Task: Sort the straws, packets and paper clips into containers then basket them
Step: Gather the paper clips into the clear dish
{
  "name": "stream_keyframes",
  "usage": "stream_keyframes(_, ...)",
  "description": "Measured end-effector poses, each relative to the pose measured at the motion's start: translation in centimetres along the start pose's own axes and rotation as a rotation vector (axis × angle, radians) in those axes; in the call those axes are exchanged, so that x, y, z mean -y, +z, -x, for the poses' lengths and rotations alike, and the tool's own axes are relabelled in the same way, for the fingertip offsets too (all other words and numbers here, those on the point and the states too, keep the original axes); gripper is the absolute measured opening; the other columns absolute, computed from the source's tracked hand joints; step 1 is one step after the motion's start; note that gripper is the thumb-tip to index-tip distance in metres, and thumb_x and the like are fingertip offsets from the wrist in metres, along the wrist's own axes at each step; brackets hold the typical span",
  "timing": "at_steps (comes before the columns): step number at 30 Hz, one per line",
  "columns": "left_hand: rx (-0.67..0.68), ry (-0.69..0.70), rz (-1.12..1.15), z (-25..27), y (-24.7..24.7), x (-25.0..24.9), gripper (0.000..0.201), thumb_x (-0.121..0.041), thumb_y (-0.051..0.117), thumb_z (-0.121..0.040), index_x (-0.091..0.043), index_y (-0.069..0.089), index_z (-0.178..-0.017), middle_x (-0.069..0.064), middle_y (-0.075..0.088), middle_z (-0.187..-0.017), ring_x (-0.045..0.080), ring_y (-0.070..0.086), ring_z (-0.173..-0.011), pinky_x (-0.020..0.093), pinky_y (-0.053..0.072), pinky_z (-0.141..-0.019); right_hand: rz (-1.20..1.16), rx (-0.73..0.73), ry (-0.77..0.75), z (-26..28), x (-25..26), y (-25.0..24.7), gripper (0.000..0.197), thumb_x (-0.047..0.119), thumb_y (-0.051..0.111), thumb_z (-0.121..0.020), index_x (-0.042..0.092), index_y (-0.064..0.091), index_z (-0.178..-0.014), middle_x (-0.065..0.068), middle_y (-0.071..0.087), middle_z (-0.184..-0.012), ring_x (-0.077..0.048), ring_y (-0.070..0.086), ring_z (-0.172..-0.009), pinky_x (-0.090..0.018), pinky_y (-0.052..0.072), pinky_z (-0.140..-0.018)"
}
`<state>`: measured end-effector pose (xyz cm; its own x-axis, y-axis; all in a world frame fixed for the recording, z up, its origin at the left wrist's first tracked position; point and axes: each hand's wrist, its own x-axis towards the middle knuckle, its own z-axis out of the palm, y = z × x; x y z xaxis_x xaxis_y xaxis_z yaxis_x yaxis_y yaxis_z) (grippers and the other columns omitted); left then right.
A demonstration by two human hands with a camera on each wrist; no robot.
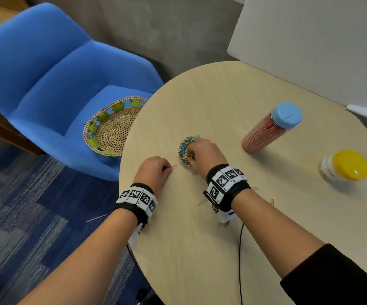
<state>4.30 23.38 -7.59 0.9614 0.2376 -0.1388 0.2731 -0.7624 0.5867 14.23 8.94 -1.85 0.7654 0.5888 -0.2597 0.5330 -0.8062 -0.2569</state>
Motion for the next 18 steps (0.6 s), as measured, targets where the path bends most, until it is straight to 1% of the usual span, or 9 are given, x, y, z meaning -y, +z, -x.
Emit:
stream_keyframes(3,0.005,0.007,0.009,0.1,-0.1,0.0,0.017,-0.024,0.065,-0.092,-0.01,0.073,-0.094,0.005,0.067,-0.089,0.021,0.059,-0.087,0.027,0.043,-0.078,-0.038,-0.049,-0.04,0.2,-0.4,0.3,0.021,0.02,0.068,-0.09,0.011,0.072,-0.109,-0.008,0.056,-0.114,-0.031,0.061,-0.091,-0.032,0.045,-0.074)
stream_keyframes(5,0.009,0.012,0.009,0.1,-0.2,0.0,0.017,-0.024,0.065,-0.091,-0.01,0.074,-0.094,0.005,0.067,-0.09,0.021,0.06,-0.087,0.028,0.044,-0.079,-0.033,-0.085,-0.052,0.3,-0.7,0.4,0.022,0.023,0.069,-0.088,0.016,0.072,-0.109,-0.005,0.058,-0.114,-0.029,0.062,-0.092,-0.032,0.045,-0.074)
stream_keyframes(7,0.004,0.018,0.009,0.1,-0.2,0.0,0.016,-0.022,0.065,-0.091,-0.009,0.074,-0.094,0.005,0.068,-0.09,0.022,0.06,-0.088,0.029,0.044,-0.079,-0.095,-0.152,-0.043,0.4,-1.1,0.3,0.02,0.023,0.072,-0.085,0.017,0.07,-0.104,-0.002,0.06,-0.106,-0.027,0.062,-0.088,-0.034,0.05,-0.075)
stream_keyframes(9,0.008,0.021,0.005,0.1,-0.2,0.0,0.015,-0.021,0.064,-0.091,-0.01,0.073,-0.095,0.005,0.067,-0.091,0.022,0.06,-0.089,0.03,0.045,-0.08,-0.154,-0.204,-0.041,0.4,-1.3,0.2,0.016,0.021,0.075,-0.082,0.017,0.069,-0.097,-0.002,0.06,-0.098,-0.026,0.062,-0.081,-0.036,0.052,-0.072)
stream_keyframes(10,0.011,0.021,0.001,0.1,-0.3,0.0,0.015,-0.02,0.064,-0.092,-0.01,0.073,-0.095,0.005,0.067,-0.092,0.023,0.059,-0.09,0.031,0.045,-0.081,-0.146,-0.2,-0.052,0.4,-1.2,0.1,0.013,0.019,0.075,-0.082,0.016,0.07,-0.095,-0.002,0.06,-0.097,-0.026,0.062,-0.08,-0.036,0.051,-0.071)
stream_keyframes(12,0.006,0.025,-0.003,0.3,-0.3,0.0,0.014,-0.019,0.064,-0.091,-0.009,0.073,-0.094,0.006,0.065,-0.091,0.024,0.059,-0.089,0.032,0.046,-0.08,-0.074,-0.13,-0.089,0.4,-0.9,0.2,0.009,0.015,0.069,-0.085,0.014,0.073,-0.094,-0.005,0.061,-0.098,-0.029,0.061,-0.083,-0.034,0.048,-0.069)
stream_keyframes(15,-0.002,0.032,-0.005,0.5,-0.4,-0.1,0.013,-0.018,0.067,-0.09,-0.008,0.074,-0.092,0.008,0.064,-0.089,0.026,0.059,-0.088,0.032,0.045,-0.078,0.02,0.01,-0.089,0.2,-0.6,0.4,0.019,0.01,0.058,-0.088,0.014,0.075,-0.092,-0.006,0.063,-0.097,-0.028,0.061,-0.09,-0.031,0.043,-0.07)
stream_keyframes(16,0.004,0.03,-0.012,0.5,-0.5,-0.2,0.013,-0.019,0.067,-0.09,-0.008,0.074,-0.092,0.007,0.064,-0.089,0.025,0.059,-0.087,0.032,0.045,-0.078,0.03,0.026,-0.079,0.3,-0.6,0.4,0.02,0.01,0.056,-0.088,0.015,0.075,-0.093,-0.005,0.064,-0.097,-0.027,0.06,-0.091,-0.03,0.043,-0.071)
stream_keyframes(18,0.022,0.018,-0.04,0.2,-0.8,-0.3,0.015,-0.022,0.066,-0.09,-0.01,0.075,-0.095,0.007,0.065,-0.092,0.025,0.059,-0.089,0.031,0.046,-0.079,0.003,0.007,-0.063,0.5,-0.8,0.4,0.018,0.012,0.058,-0.088,0.016,0.074,-0.093,-0.004,0.065,-0.096,-0.024,0.06,-0.091,-0.028,0.042,-0.072)
